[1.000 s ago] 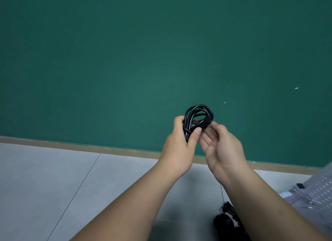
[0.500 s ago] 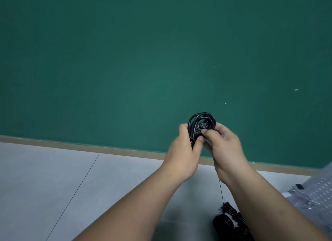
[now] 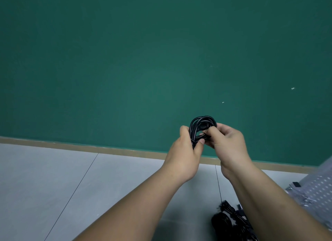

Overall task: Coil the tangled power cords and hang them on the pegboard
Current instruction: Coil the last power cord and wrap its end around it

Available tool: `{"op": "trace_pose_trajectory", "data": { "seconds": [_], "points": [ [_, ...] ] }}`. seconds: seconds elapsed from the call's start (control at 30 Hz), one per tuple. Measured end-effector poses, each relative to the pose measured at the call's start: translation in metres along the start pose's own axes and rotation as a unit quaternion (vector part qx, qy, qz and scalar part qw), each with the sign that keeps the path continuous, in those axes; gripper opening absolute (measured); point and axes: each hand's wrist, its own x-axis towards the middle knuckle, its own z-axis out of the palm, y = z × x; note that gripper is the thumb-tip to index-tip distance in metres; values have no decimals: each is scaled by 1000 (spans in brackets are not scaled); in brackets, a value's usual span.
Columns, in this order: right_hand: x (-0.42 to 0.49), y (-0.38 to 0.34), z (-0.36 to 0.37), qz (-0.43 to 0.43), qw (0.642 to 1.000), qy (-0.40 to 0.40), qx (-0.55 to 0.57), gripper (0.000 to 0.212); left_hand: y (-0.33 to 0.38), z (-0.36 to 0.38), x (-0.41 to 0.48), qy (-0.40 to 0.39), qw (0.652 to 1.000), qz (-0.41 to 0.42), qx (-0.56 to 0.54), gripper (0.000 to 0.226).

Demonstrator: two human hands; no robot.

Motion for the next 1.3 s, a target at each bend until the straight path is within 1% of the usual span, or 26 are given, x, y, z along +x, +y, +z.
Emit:
{"op": "trace_pose_trajectory", "data": {
  "seconds": [0.07, 0.2, 0.37, 0.47, 0.53, 0.63, 0.77, 0.83, 0.93, 1.0, 1.13, 1.27, 1.3],
  "points": [
    [1, 0, 2, -8, 1000, -1, -3, 20, 0, 0, 0, 1, 1000, 1, -1, 23],
    [5, -3, -1, 1, 999, -42, -12, 23, -1, -3, 2, -10, 1000, -6, -19, 23],
    [8, -9, -9, -20, 996, -65, -62, 9, -3, -8, 2, -8, 999, -13, -46, 27],
    [11, -13, -12, -10, 994, -80, -78, 8, -5, -8, 3, 3, 997, -9, -72, 23],
    [13, -15, -13, 3, 994, -91, -62, 9, -4, -7, 3, 3, 996, -3, -89, 17],
    [13, -17, -14, 25, 994, -102, -7, 14, -3, -5, 4, 11, 993, 1, -120, 11],
    [14, -17, -15, 34, 994, -107, 18, 23, -1, -7, 6, 15, 990, -22, -138, 15],
    [15, -16, -17, 36, 993, -111, 2, 23, 0, -8, 6, 13, 990, -48, -134, 19],
    [18, -16, -20, 42, 991, -122, -29, 20, -2, -9, 7, -3, 988, -77, -134, 25],
    [20, -18, -21, 38, 991, -127, -35, 21, -1, -10, 6, -18, 986, -87, -140, 24],
    [16, -22, -22, 69, 985, -157, 18, 22, 0, -15, 9, -58, 972, -81, -213, 19],
    [15, -20, -26, 95, 978, -181, 46, 9, 2, -23, 10, -87, 958, -80, -261, 15],
    [15, -19, -25, 94, 977, -183, 52, 15, 3, -24, 9, -90, 955, -80, -270, 16]
  ]
}}
